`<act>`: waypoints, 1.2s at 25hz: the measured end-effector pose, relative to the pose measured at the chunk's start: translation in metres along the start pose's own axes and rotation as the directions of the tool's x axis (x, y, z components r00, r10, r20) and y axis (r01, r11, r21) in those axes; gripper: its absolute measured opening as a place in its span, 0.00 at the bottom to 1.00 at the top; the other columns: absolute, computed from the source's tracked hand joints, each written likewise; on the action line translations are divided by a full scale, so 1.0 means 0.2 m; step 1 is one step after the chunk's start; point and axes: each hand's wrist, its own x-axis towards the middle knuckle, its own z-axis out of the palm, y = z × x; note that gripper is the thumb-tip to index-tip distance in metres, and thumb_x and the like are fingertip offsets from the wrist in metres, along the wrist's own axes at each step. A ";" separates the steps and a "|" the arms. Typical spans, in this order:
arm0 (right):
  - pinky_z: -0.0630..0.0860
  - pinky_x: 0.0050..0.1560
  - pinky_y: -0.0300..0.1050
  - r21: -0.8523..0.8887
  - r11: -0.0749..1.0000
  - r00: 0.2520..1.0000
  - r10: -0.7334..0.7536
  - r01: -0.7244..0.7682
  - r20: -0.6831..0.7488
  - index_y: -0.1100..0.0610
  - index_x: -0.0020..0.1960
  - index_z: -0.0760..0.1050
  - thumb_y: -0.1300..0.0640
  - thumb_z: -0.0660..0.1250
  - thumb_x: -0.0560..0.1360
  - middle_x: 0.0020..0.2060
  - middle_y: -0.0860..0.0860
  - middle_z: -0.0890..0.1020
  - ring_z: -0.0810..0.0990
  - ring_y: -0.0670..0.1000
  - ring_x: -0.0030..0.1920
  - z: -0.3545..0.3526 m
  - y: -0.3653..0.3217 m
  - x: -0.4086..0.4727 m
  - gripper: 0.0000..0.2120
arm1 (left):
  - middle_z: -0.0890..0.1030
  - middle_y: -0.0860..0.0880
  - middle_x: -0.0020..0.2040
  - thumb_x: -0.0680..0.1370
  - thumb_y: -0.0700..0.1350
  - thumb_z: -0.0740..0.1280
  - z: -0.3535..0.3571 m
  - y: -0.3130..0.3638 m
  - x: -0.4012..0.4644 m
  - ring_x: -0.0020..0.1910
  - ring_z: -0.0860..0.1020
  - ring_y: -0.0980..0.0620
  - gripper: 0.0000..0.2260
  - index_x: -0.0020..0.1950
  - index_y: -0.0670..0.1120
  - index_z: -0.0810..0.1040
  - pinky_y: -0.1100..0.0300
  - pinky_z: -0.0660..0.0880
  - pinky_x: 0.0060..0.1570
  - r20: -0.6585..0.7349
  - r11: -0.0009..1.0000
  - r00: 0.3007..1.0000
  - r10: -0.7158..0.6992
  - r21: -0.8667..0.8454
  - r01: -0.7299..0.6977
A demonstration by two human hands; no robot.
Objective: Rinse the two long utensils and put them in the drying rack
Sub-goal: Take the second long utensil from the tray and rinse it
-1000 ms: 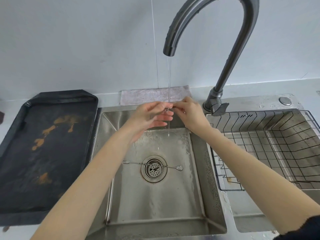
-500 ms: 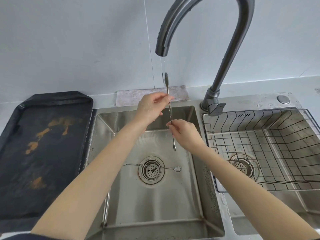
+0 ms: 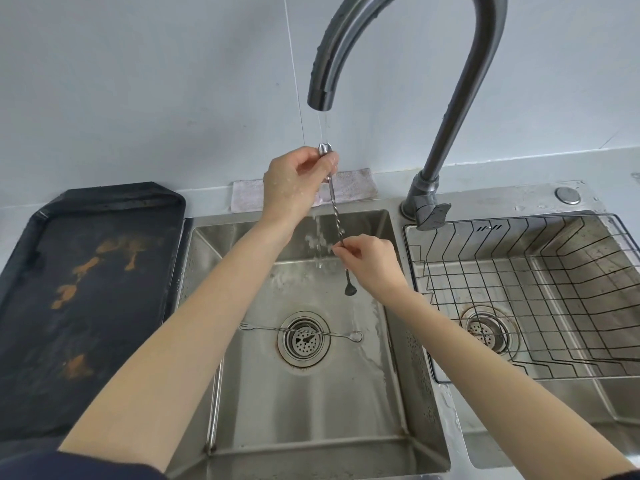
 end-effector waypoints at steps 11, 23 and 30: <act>0.79 0.41 0.47 0.153 0.985 0.996 0.080 -0.074 -0.031 0.61 0.46 0.81 0.58 0.63 0.76 0.39 0.59 0.85 0.85 0.58 0.40 0.00 -0.04 0.02 0.09 | 0.82 0.54 0.39 0.77 0.40 0.65 0.00 0.07 0.00 0.33 0.81 0.65 0.08 0.54 0.44 0.79 0.68 0.78 0.49 0.083 0.983 0.993 0.089 -0.167 -0.074; 0.79 0.50 0.52 0.211 0.975 0.992 0.086 -0.065 -0.093 0.59 0.44 0.81 0.56 0.64 0.76 0.38 0.56 0.85 0.83 0.56 0.43 -0.01 -0.07 0.07 0.09 | 0.81 0.50 0.49 0.81 0.43 0.59 -0.01 0.06 0.04 0.39 0.81 0.62 0.13 0.62 0.42 0.76 0.67 0.77 0.49 0.136 0.996 0.990 0.049 -0.079 -0.038; 0.77 0.48 0.50 0.225 0.974 0.988 0.045 -0.011 -0.146 0.57 0.45 0.80 0.53 0.63 0.76 0.35 0.48 0.80 0.81 0.52 0.41 -0.05 -0.18 0.11 0.09 | 0.82 0.50 0.48 0.79 0.42 0.62 -0.01 0.00 0.04 0.40 0.81 0.61 0.11 0.58 0.43 0.79 0.72 0.76 0.47 0.191 1.000 0.982 0.007 0.013 -0.010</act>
